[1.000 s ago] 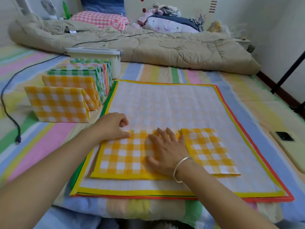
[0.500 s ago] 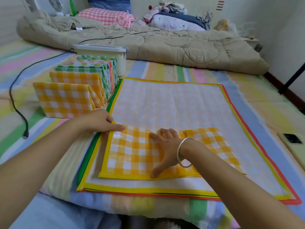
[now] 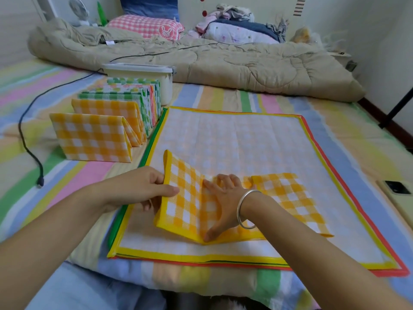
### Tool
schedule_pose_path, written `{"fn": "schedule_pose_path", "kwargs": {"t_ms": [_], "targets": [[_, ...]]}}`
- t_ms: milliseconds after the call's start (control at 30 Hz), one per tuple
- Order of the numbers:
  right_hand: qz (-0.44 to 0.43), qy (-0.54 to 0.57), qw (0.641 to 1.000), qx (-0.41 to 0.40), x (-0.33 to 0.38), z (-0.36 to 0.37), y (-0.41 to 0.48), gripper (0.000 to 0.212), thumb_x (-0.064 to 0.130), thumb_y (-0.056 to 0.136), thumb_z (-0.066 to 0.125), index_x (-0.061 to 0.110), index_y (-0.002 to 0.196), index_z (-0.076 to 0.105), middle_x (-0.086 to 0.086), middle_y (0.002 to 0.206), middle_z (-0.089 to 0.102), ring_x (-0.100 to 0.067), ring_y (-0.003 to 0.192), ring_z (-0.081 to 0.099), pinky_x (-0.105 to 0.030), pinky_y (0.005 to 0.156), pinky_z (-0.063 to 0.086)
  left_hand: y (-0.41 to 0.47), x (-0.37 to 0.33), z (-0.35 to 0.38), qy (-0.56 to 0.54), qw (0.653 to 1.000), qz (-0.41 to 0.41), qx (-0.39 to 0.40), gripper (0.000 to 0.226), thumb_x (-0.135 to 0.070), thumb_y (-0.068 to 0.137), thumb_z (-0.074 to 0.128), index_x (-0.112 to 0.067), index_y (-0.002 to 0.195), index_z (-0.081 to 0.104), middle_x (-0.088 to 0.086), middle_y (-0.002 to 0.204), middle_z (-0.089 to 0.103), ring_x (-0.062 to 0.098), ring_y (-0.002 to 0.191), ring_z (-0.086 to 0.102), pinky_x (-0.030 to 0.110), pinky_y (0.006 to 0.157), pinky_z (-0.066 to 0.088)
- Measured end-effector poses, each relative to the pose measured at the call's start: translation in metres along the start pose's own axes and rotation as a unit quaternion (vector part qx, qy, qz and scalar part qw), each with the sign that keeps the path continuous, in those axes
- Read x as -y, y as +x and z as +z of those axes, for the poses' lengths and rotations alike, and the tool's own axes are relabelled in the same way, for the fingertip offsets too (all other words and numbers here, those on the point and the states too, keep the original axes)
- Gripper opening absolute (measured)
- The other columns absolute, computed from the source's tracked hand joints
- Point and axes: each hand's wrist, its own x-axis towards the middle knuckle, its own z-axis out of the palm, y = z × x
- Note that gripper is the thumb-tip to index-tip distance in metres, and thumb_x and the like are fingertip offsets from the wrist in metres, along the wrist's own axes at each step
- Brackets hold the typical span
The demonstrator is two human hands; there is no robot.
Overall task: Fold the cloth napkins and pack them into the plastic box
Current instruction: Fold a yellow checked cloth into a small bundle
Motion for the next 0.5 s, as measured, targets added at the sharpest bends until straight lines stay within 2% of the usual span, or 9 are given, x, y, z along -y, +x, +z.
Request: {"fn": "schedule_pose_path", "kwargs": {"t_ms": [100, 167, 233, 300, 333, 400, 433, 467, 500], "targets": [[-0.006, 0.003, 1.000, -0.008, -0.001, 0.001, 0.001, 0.137, 0.082, 0.049, 0.072, 0.045, 0.148, -0.014, 0.008, 0.157, -0.007, -0.030, 0.146, -0.012, -0.076, 0.105, 0.017, 0.001, -0.018, 0.011, -0.030, 0.999, 0.038, 0.008, 0.042, -0.031, 0.093, 0.066, -0.024, 0.051, 0.069, 0.004, 0.058, 0.066, 0.013, 0.052, 0.061, 0.025, 0.055, 0.050], [-0.021, 0.015, 1.000, -0.013, -0.002, -0.001, -0.002, 0.135, 0.081, 0.049, 0.072, 0.045, 0.148, -0.012, 0.006, 0.157, -0.005, -0.031, 0.145, -0.009, -0.073, 0.107, 0.019, 0.004, -0.030, 0.018, -0.050, 0.997, 0.058, 0.003, 0.035, -0.031, 0.094, 0.065, -0.017, 0.062, 0.074, 0.016, 0.067, 0.070, 0.018, 0.059, 0.065, 0.029, 0.060, 0.053], [-0.038, 0.040, 0.998, -0.027, -0.007, -0.006, -0.005, 0.131, 0.074, 0.057, 0.075, 0.040, 0.150, -0.011, 0.001, 0.159, -0.003, -0.032, 0.146, -0.005, -0.063, 0.113, 0.020, 0.010, -0.043, 0.026, -0.074, 0.994, 0.075, -0.008, 0.033, -0.030, 0.094, 0.065, -0.003, 0.078, 0.075, 0.024, 0.079, 0.072, 0.023, 0.065, 0.068, 0.033, 0.067, 0.056], [-0.032, 0.114, 0.991, -0.069, -0.017, -0.013, -0.006, 0.116, 0.058, 0.072, 0.075, 0.033, 0.154, -0.002, -0.006, 0.158, 0.008, -0.032, 0.145, 0.012, -0.049, 0.116, 0.024, 0.018, -0.055, 0.034, -0.083, 0.993, 0.082, -0.013, 0.038, -0.030, 0.094, 0.064, 0.004, 0.078, 0.072, 0.023, 0.075, 0.072, 0.023, 0.063, 0.068, 0.032, 0.068, 0.056], [-0.019, 0.182, 0.977, -0.106, -0.025, -0.018, -0.006, 0.100, 0.049, 0.079, 0.073, 0.031, 0.154, 0.009, -0.009, 0.154, 0.019, -0.031, 0.139, 0.027, -0.045, 0.113, 0.030, 0.022, -0.062, 0.039, -0.077, 0.994, 0.080, -0.012, 0.039, -0.030, 0.095, 0.064, 0.000, 0.071, 0.070, 0.019, 0.069, 0.071, 0.021, 0.060, 0.067, 0.030, 0.066, 0.056], [0.023, 0.356, 0.916, -0.183, -0.042, -0.027, -0.007, 0.059, 0.032, 0.090, 0.062, 0.026, 0.144, 0.038, -0.009, 0.133, 0.048, -0.025, 0.110, 0.054, -0.038, 0.097, 0.046, 0.029, -0.074, 0.050, -0.055, 0.996, 0.064, 0.002, 0.043, -0.034, 0.095, 0.063, -0.010, 0.060, 0.066, 0.010, 0.061, 0.069, 0.017, 0.055, 0.065, 0.026, 0.062, 0.054], [0.050, 0.426, 0.880, -0.207, -0.051, -0.028, -0.008, 0.040, 0.029, 0.094, 0.054, 0.021, 0.133, 0.050, -0.007, 0.116, 0.059, -0.023, 0.094, 0.060, -0.036, 0.087, 0.050, 0.034, -0.079, 0.057, -0.040, 0.998, 0.050, 0.011, 0.044, -0.037, 0.095, 0.063, -0.013, 0.059, 0.066, 0.006, 0.059, 0.069, 0.014, 0.054, 0.064, 0.024, 0.061, 0.053], [0.069, 0.465, 0.855, -0.219, -0.058, -0.028, -0.009, 0.030, 0.030, 0.098, 0.047, 0.016, 0.122, 0.058, -0.004, 0.099, 0.064, -0.021, 0.081, 0.061, -0.035, 0.079, 0.050, 0.039, -0.083, 0.064, -0.022, 0.999, 0.035, 0.021, 0.043, -0.040, 0.095, 0.062, -0.015, 0.060, 0.066, 0.003, 0.059, 0.069, 0.013, 0.053, 0.064, 0.023, 0.061, 0.051], [0.079, 0.480, 0.845, -0.221, -0.063, -0.026, -0.010, 0.033, 0.033, 0.101, 0.041, 0.012, 0.112, 0.063, -0.002, 0.085, 0.065, -0.020, 0.073, 0.060, -0.035, 0.076, 0.049, 0.044, -0.087, 0.072, -0.003, 0.999, 0.017, 0.030, 0.042, -0.042, 0.096, 0.061, -0.015, 0.063, 0.066, 0.001, 0.059, 0.069, 0.011, 0.053, 0.063, 0.022, 0.061, 0.050]]}}
